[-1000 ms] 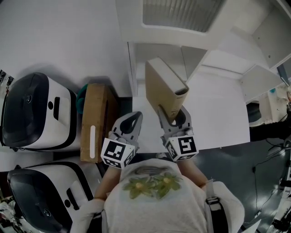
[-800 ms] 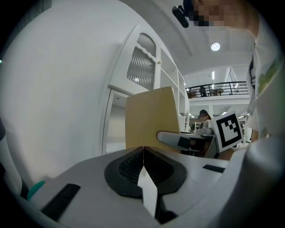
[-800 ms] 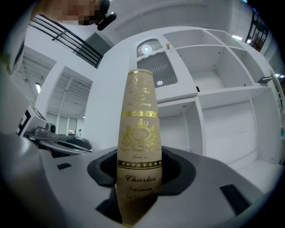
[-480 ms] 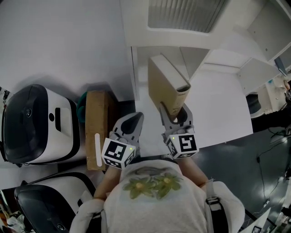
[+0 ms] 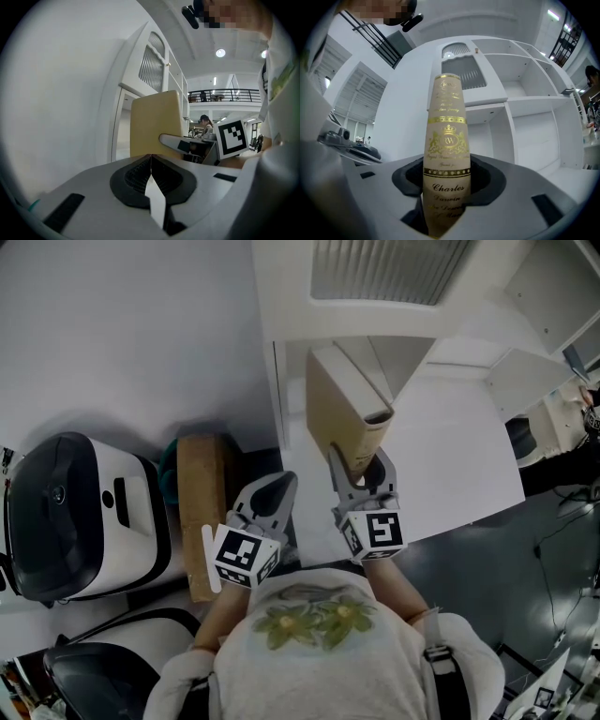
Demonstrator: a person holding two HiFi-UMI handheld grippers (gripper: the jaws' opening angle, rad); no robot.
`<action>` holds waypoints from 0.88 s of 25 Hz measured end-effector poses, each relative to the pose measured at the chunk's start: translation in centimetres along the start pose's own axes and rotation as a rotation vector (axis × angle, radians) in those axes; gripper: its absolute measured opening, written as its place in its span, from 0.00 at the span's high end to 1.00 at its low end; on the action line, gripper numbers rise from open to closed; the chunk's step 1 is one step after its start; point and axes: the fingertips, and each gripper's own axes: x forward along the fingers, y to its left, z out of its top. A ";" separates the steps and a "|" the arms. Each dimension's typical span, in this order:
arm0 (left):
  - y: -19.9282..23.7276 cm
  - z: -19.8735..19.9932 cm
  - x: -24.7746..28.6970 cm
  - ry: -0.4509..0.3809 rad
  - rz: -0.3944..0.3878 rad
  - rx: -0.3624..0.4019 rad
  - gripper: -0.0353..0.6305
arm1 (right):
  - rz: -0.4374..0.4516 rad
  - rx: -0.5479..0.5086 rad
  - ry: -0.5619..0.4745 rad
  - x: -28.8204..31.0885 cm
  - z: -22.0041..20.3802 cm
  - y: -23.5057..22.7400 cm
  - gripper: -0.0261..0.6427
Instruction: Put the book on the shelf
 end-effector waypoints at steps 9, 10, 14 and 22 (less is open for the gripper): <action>1.2 0.0 0.1 0.007 -0.031 -0.002 0.90 | -0.038 -0.003 -0.027 1.3 -0.1 0.1 0.63; 1.3 0.0 0.1 0.008 -0.033 -0.002 0.90 | -0.040 -0.005 -0.030 1.4 -0.1 0.1 0.63; 1.8 -0.2 0.1 0.009 -0.035 -0.005 0.90 | -0.054 -0.007 -0.055 1.9 0.0 0.2 0.63; 2.7 0.0 0.0 0.001 -0.032 -0.008 0.90 | -0.062 -0.025 -0.076 2.9 0.1 0.5 0.63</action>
